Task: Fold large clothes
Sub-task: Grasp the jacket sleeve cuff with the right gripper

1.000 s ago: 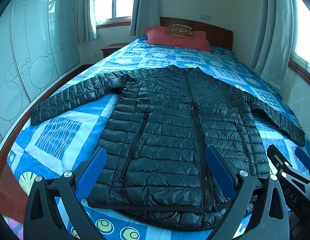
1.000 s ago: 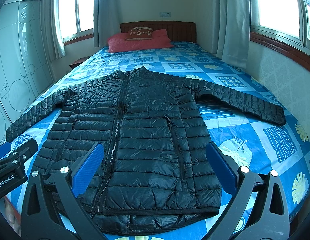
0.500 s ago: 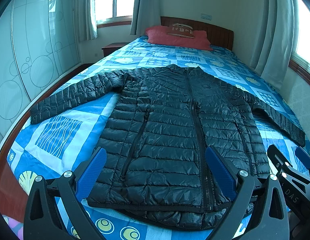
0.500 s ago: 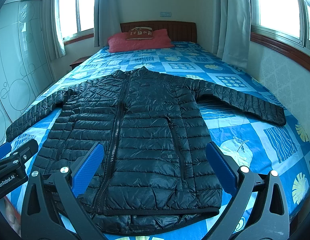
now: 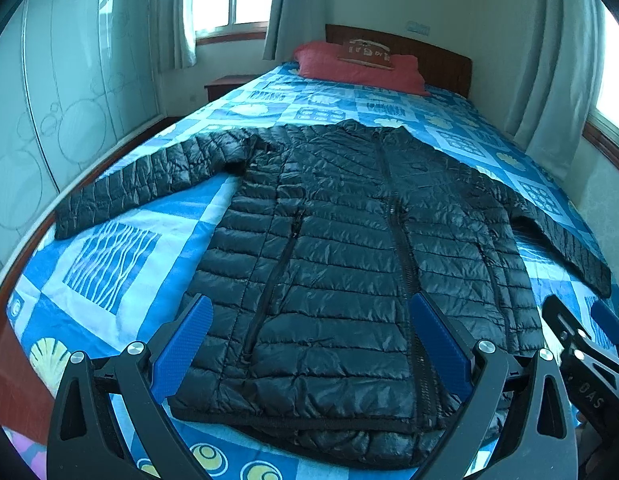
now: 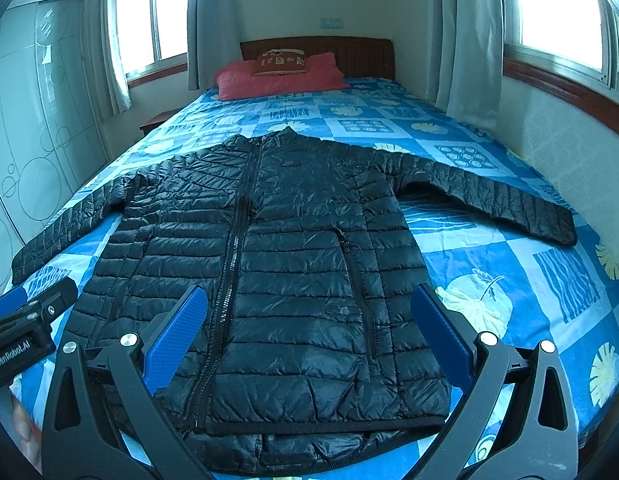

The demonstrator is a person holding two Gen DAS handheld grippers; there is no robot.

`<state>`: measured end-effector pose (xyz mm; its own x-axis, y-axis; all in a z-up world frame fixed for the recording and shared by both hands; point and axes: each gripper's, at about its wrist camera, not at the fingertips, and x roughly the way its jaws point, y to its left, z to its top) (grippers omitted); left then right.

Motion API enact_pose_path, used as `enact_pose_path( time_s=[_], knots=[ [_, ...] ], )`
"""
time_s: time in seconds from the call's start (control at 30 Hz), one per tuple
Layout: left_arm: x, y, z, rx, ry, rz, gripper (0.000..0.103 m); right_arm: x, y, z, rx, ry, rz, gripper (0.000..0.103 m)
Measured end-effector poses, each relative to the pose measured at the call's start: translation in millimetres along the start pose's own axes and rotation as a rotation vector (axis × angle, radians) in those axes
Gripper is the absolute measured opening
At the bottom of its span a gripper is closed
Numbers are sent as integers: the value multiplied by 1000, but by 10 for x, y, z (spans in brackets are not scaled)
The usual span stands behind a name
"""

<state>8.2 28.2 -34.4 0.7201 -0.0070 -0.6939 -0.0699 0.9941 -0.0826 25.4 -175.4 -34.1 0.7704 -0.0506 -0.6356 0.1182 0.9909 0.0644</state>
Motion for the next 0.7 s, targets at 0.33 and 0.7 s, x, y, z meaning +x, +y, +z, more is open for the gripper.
enact_pose_path(
  time_s=[0.33,0.7],
  knots=[
    [645,834,191,-206,67,51,98,587,-1011,132,297,24,16,96],
    [1351,2064,154,-510,103,255,98,1146,-3163,71,800,-67,-35,75]
  ],
)
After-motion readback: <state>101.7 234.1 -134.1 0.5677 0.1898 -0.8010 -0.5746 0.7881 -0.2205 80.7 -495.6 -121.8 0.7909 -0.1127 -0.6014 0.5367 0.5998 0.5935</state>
